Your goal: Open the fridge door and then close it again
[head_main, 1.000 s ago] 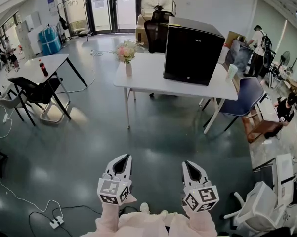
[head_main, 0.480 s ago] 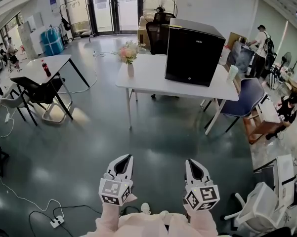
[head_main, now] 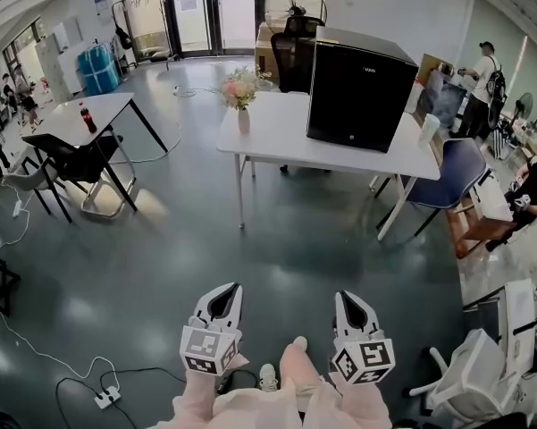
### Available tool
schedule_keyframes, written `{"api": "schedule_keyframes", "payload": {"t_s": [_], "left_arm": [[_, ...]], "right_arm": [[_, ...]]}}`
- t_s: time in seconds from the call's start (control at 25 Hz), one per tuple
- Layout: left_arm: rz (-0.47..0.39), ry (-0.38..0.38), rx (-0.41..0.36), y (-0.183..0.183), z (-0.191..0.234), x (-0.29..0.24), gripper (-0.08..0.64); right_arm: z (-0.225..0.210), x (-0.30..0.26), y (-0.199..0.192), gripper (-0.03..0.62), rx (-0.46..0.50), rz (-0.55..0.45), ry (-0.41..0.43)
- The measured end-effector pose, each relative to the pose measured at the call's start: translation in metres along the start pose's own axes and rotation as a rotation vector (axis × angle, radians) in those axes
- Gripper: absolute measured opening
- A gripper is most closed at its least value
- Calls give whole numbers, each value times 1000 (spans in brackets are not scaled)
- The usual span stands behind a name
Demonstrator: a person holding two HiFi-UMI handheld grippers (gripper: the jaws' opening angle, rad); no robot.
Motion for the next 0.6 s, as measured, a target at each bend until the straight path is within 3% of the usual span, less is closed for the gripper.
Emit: {"api": "schedule_keyframes", "payload": {"t_s": [0.32,0.6], "left_arm": [[-7,22,5,5,5,-31,11],[-14,48,12,23,12,-89,11]], "right_arm": [[-19,-36,10,11,8,-10,27],[-62,-86,31,11,16,-1,43]]}}
Point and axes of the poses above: the fingertips, and each gripper's own axes: x backward along the fingers, z to its left, y out of its top, the point moved 8 cm from there along x, backward along the fingers, and after that the axes turned 12 degrees about y, right-handed, at the moved point
